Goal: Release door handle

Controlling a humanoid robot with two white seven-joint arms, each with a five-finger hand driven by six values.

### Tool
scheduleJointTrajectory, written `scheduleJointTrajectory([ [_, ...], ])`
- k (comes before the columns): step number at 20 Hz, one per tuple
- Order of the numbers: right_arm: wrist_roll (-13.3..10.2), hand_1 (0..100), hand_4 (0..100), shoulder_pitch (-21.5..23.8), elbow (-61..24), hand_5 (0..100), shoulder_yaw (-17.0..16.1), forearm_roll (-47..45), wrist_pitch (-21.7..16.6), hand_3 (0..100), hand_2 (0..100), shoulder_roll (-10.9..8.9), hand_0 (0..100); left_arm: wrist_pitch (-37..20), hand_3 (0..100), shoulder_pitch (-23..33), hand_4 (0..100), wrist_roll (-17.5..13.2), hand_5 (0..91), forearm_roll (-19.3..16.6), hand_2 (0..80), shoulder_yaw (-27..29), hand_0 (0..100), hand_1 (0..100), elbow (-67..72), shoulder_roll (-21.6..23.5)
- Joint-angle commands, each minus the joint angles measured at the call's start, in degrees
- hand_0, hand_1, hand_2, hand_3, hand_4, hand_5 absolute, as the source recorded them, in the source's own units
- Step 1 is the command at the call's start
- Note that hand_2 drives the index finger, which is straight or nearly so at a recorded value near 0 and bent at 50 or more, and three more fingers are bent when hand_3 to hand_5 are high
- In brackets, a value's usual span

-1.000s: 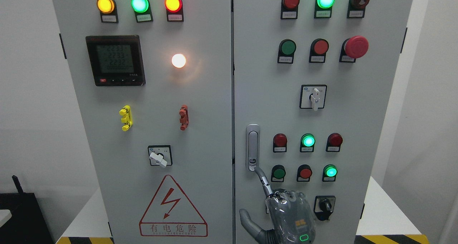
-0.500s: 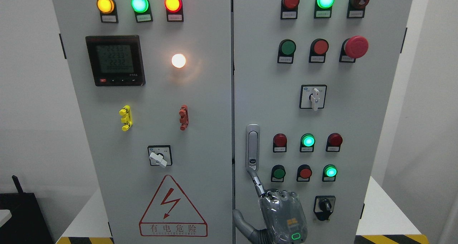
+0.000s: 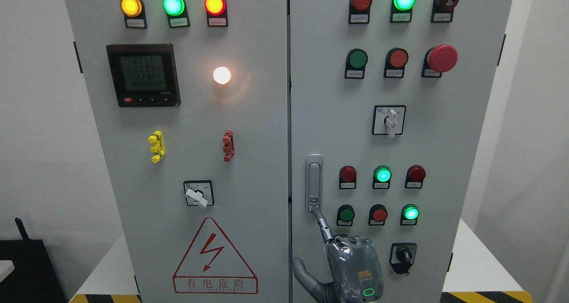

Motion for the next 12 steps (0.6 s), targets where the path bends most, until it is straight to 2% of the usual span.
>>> scheduleJointTrajectory([
  [1, 0.4, 28, 100, -0.4, 0.5, 100, 0.1, 0.0, 0.1, 100, 0, 0.2, 29, 0.0, 0, 0.0, 0, 0.0, 0.0, 0.0, 0.0, -0.8, 12, 39, 1.1, 0.0],
  [3, 1.4, 28, 100, -0.4, 0.5, 100, 0.1, 0.0, 0.1, 100, 0, 0.2, 29, 0.0, 0, -0.1, 0, 0.0, 0.0, 0.0, 0.0, -0.8, 12, 39, 1.1, 0.0],
  [12, 1.6, 28, 100, -0.5, 0.6, 100, -0.3, -0.1, 0.2, 100, 0, 0.2, 30, 0.0, 0, 0.0, 0, 0.0, 0.0, 0.0, 0.0, -0.8, 12, 39, 1.1, 0.0],
])
